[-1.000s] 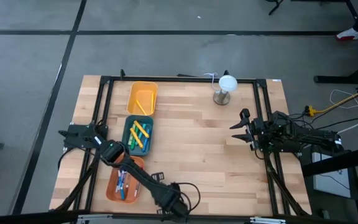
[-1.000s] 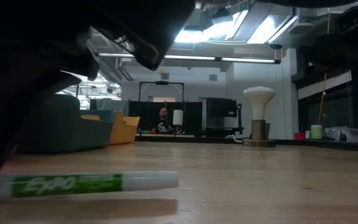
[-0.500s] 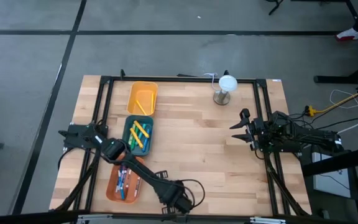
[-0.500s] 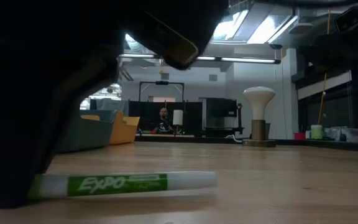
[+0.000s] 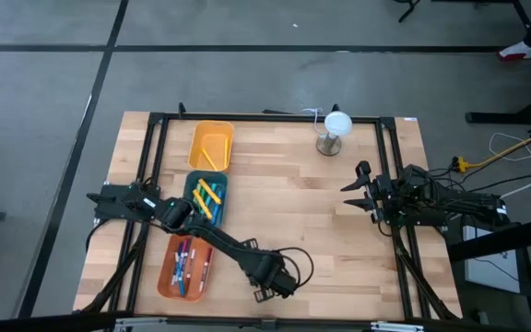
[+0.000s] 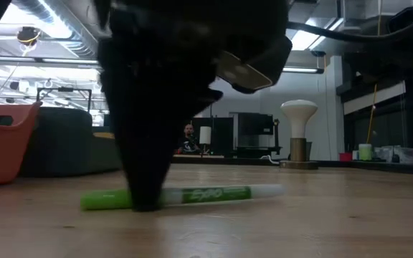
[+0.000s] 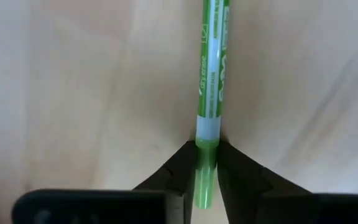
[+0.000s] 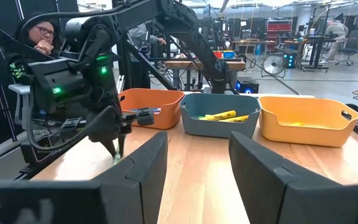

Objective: Pick & Place Markers
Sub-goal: Put the light green marker pen into the orange bin

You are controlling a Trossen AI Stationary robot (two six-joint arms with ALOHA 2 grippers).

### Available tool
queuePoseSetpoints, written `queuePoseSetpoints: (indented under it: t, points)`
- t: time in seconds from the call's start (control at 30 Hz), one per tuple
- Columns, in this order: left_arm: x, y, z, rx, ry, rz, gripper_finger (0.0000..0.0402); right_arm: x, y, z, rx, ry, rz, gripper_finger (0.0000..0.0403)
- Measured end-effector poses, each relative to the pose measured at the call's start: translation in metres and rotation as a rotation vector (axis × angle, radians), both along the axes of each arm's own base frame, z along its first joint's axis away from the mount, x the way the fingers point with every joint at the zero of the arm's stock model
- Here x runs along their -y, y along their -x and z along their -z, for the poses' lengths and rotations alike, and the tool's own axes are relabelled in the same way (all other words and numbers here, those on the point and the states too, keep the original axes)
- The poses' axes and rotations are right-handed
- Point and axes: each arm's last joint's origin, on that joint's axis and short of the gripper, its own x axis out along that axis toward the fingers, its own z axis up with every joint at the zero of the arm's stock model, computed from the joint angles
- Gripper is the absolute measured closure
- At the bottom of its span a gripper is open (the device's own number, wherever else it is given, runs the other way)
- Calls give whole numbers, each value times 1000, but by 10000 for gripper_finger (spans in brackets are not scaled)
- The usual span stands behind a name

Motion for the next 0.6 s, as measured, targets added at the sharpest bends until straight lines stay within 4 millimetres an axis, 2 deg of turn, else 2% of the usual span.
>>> queuePoseSetpoints:
  t: [0.27,0.37,0.5,0.6]
  points:
    - [-16,-8,0,8,-19,72,321,0,0,0,0,0,0,233]
    - [-24,-13,0,19,-12,64,334,0,0,0,0,0,0,233]
    - [-32,-20,0,53,-26,47,372,0,0,0,0,0,0,233]
    - [-33,-24,-5,111,-96,47,377,0,0,0,0,0,0,233]
